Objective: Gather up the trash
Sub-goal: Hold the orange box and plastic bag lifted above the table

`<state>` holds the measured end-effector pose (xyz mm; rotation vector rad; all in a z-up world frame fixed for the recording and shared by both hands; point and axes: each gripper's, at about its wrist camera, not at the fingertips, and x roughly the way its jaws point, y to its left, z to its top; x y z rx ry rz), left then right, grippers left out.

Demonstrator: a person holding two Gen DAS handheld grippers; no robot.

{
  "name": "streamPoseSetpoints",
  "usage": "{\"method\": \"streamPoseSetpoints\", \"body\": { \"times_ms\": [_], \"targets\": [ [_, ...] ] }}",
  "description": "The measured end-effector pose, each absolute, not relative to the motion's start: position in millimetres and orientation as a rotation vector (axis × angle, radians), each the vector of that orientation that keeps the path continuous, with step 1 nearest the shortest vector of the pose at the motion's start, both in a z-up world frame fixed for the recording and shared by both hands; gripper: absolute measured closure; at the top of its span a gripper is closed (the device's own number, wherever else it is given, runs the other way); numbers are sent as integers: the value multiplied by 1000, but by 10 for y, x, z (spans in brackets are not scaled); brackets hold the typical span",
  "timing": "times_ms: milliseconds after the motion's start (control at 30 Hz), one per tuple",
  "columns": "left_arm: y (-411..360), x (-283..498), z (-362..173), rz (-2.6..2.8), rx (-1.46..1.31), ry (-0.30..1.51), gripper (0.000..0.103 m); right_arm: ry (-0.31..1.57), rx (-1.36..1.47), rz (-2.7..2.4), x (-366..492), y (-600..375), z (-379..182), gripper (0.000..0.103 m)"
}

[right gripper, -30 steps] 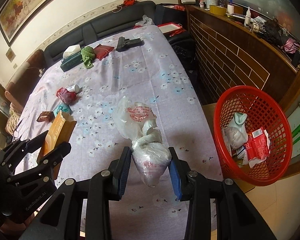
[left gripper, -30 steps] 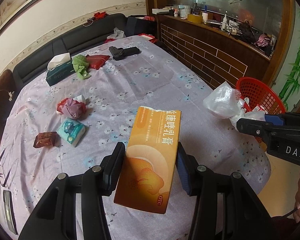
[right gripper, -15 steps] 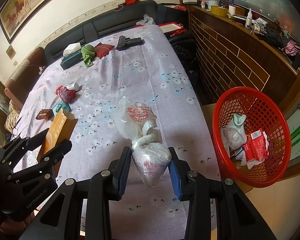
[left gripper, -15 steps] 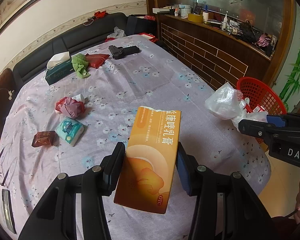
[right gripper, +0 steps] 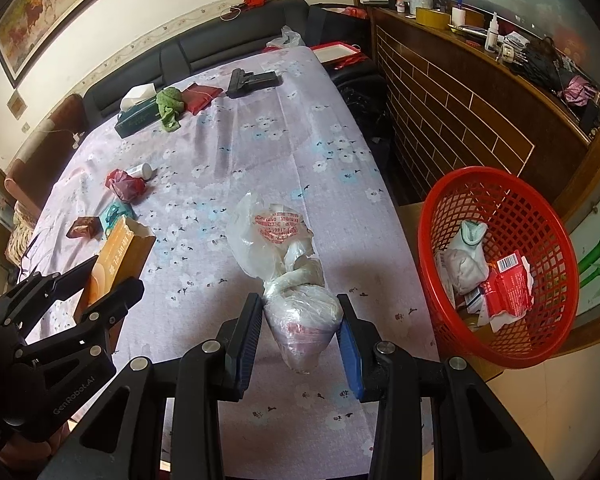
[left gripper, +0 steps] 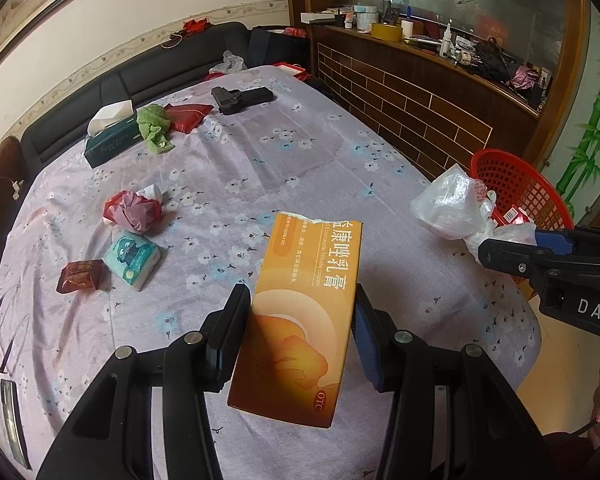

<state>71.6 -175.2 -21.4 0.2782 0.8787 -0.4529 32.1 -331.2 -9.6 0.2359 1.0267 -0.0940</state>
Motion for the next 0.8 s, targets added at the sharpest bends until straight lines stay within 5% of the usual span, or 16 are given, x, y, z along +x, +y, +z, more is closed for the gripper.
{"method": "streamPoseSetpoints", "body": {
  "times_ms": [800],
  "targets": [
    [-1748,720,-254,-454,274,895,55,1041,225,-88,327,-3277,-126,63]
  ]
}}
